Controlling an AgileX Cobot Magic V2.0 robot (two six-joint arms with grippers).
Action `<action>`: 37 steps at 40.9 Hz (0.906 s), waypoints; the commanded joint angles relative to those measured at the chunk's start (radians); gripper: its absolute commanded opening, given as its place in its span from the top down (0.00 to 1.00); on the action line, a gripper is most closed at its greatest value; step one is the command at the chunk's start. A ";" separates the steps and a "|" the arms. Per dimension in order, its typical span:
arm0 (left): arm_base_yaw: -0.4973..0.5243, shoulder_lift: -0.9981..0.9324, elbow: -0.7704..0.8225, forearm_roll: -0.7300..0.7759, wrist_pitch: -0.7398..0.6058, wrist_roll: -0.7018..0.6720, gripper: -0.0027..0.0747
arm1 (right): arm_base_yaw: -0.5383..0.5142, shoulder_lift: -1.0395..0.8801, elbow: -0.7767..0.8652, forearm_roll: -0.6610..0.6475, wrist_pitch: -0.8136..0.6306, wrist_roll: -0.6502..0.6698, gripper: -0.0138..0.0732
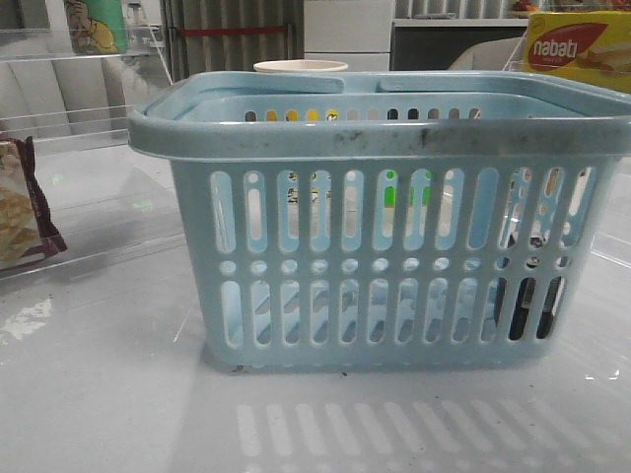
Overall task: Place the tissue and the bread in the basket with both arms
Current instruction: 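Lift the bagged bread with the left gripper and carry it over the basket, then lower the bread into the basket and open the left gripper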
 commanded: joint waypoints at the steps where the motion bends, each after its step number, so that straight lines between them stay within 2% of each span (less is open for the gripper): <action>1: -0.018 0.004 -0.034 -0.002 -0.067 0.003 0.85 | 0.001 -0.020 -0.029 -0.019 -0.072 -0.004 0.19; 26: -0.020 0.299 -0.034 -0.030 -0.103 0.003 0.85 | 0.001 -0.020 -0.029 -0.019 -0.072 -0.004 0.19; 30: -0.020 0.314 -0.034 -0.030 -0.121 0.003 0.75 | 0.001 -0.020 -0.029 -0.019 -0.072 -0.004 0.19; 34: -0.020 0.311 -0.034 -0.030 -0.130 0.003 0.54 | 0.001 -0.020 -0.029 -0.019 -0.072 -0.004 0.19; 37: -0.020 0.305 -0.034 -0.030 -0.133 0.003 0.44 | 0.001 -0.020 -0.029 -0.019 -0.072 -0.004 0.19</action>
